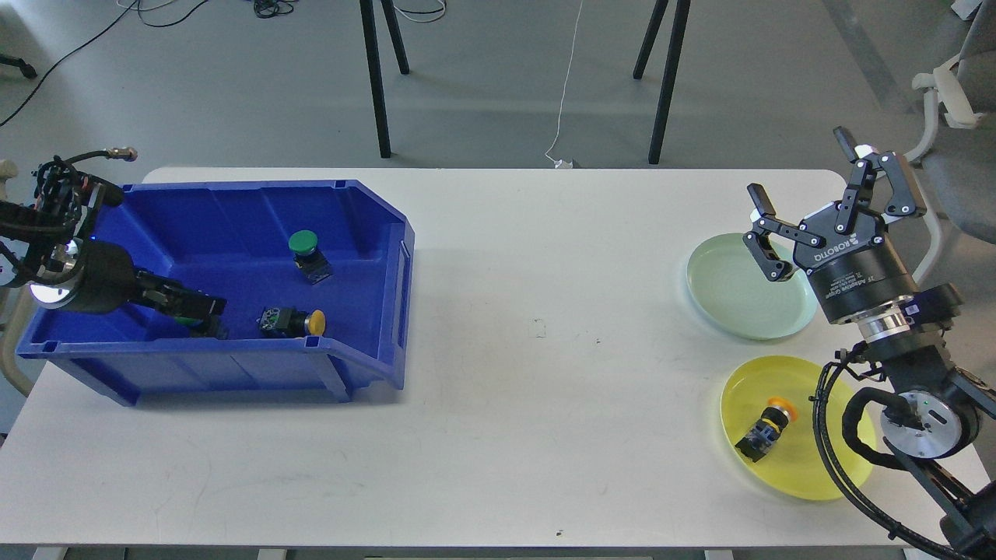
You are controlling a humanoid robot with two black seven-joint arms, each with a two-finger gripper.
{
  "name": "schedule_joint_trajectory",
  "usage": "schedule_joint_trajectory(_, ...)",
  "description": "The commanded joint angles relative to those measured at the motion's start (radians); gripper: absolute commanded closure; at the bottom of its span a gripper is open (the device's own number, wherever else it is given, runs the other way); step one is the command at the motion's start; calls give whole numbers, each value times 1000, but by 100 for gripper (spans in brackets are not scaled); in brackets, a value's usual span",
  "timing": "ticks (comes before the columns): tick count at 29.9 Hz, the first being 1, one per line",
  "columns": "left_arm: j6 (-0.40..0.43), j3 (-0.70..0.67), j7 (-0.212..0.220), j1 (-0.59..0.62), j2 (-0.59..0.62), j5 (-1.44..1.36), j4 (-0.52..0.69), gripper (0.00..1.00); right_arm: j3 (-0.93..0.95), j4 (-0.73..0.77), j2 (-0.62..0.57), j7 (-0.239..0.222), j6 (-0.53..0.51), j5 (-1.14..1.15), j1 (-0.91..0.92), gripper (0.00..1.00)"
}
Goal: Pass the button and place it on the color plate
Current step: 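Grasp a green-capped button in the bin with the left gripper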
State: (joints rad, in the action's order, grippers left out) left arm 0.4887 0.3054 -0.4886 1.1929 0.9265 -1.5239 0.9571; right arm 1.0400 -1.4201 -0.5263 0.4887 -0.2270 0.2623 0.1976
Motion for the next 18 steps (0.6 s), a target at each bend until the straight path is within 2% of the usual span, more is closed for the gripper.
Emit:
schedule_joint_trajectory(1,0,0,0,-3,-9,1,-1,20,0,1,0,0,0,0,-1,0)
schedule_joint_trajectory(18,0,0,0,-13,-44,-1,-57,20,2,-2,0,0,0,0,-6,0)
